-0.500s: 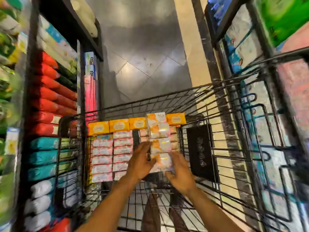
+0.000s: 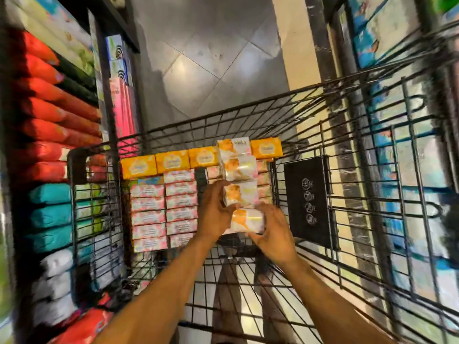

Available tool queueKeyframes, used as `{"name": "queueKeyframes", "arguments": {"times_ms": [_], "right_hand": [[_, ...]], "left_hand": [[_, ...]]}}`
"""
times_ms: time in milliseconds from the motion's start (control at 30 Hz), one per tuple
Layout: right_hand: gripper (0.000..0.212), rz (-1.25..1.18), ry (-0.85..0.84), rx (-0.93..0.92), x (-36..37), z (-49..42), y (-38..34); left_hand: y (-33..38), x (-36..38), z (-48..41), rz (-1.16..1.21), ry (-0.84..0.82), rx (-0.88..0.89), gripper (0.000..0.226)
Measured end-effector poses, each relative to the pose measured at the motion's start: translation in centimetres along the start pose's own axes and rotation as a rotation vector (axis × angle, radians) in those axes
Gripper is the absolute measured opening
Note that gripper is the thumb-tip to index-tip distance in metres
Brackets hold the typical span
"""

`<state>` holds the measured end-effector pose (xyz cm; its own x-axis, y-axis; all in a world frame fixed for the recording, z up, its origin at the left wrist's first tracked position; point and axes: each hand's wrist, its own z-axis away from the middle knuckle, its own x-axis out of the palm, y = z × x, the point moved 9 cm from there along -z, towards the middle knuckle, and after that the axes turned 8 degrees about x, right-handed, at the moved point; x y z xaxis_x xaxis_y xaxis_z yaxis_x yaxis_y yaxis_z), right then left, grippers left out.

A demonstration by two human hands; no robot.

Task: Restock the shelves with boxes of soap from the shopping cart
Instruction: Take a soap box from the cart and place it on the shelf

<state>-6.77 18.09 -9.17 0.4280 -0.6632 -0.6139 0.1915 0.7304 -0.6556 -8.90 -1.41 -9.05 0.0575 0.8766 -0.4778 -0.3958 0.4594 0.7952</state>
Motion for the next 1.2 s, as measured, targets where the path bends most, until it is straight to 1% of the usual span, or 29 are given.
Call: {"name": "queueKeyframes", "arguments": {"times_ms": [133,200,267,367,467,567,633,767,867,1133,1200], "right_hand": [[0.066,-0.084,-0.084,0.007,-1.5,1.7,-0.9],[0.068,-0.158,-0.121,0.063,-2.7,2.9,-1.2],[0.07,-0.206,-0.146,0.116,-4.0,4.2,-1.5],[0.074,-0.251,-0.146,0.125,-6.6,6.3,-3.4],[0.07,-0.377,-0.195,0.149,-8.9,8.6,-5.7],[0.071,-0.454,-0.281,0.123,-10.7,11.2,-8.9],[0.071,-0.473,-0.332,0.064,-12.0,13.2,-12.2],[0.067,-0.419,-0.406,-0.071,-13.5,16.9,-18.5],[0.074,-0.394,-0.482,-0.143,-13.0,19.2,-22.9],[0.078,-0.34,-0.699,-0.376,-8.0,24.9,-36.9],[0.076,-0.328,-0.754,-0.428,-6.4,27.1,-40.3]], "left_hand": [[0.9,-1.7,1.4,0.087,0.008,-0.051,0.062],[1.4,-3.2,2.9,0.15,0.024,-0.117,0.063],[2.5,-4.7,5.0,0.257,0.06,-0.172,0.06],[5.1,-7.3,8.8,0.359,0.097,-0.189,0.059],[7.1,-10.1,13.3,0.496,0.139,-0.225,0.062],[9.5,-12.7,18.9,0.6,0.213,-0.23,0.061],[10.9,-14.3,22.8,0.69,0.272,-0.199,0.063],[12.6,-17.6,30.6,0.84,0.449,-0.101,0.074],[13.5,-20.3,36.6,0.875,0.621,-0.047,0.068],[14.4,-28.0,50.5,0.914,1.075,0.008,0.065],[14.2,-29.6,53.5,0.916,1.137,0.013,0.066]]}}
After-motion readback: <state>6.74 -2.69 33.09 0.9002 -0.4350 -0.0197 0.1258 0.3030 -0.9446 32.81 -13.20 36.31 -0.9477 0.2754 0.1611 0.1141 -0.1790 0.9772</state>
